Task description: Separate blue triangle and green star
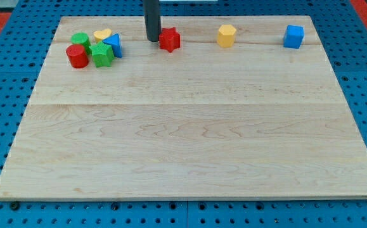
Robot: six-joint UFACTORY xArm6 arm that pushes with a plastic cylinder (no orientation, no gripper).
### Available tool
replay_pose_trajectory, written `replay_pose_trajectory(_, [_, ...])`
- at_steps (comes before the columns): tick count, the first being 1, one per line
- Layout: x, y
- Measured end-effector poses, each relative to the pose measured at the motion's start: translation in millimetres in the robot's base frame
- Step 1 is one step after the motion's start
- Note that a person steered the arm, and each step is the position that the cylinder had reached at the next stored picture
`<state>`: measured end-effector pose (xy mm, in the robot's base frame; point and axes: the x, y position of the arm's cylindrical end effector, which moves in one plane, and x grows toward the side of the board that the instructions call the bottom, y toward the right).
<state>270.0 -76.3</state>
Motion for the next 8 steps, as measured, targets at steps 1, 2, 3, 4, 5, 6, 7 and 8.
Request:
replay_pose_trajectory(1, [36.1, -13.3])
replay_pose_trajectory(2, [37.7, -30.1])
replay_pose_trajectory(3, [43.8, -30.8])
replay_pose_trajectory(4, [66.1, -27.9])
replay_pose_trajectory(5, [84.5, -74.0])
replay_pose_trajectory(6, [71.7, -112.4])
replay_pose_trajectory(7, [33.7, -111.6])
replay_pose_trajectory(8, [18.2, -108.3])
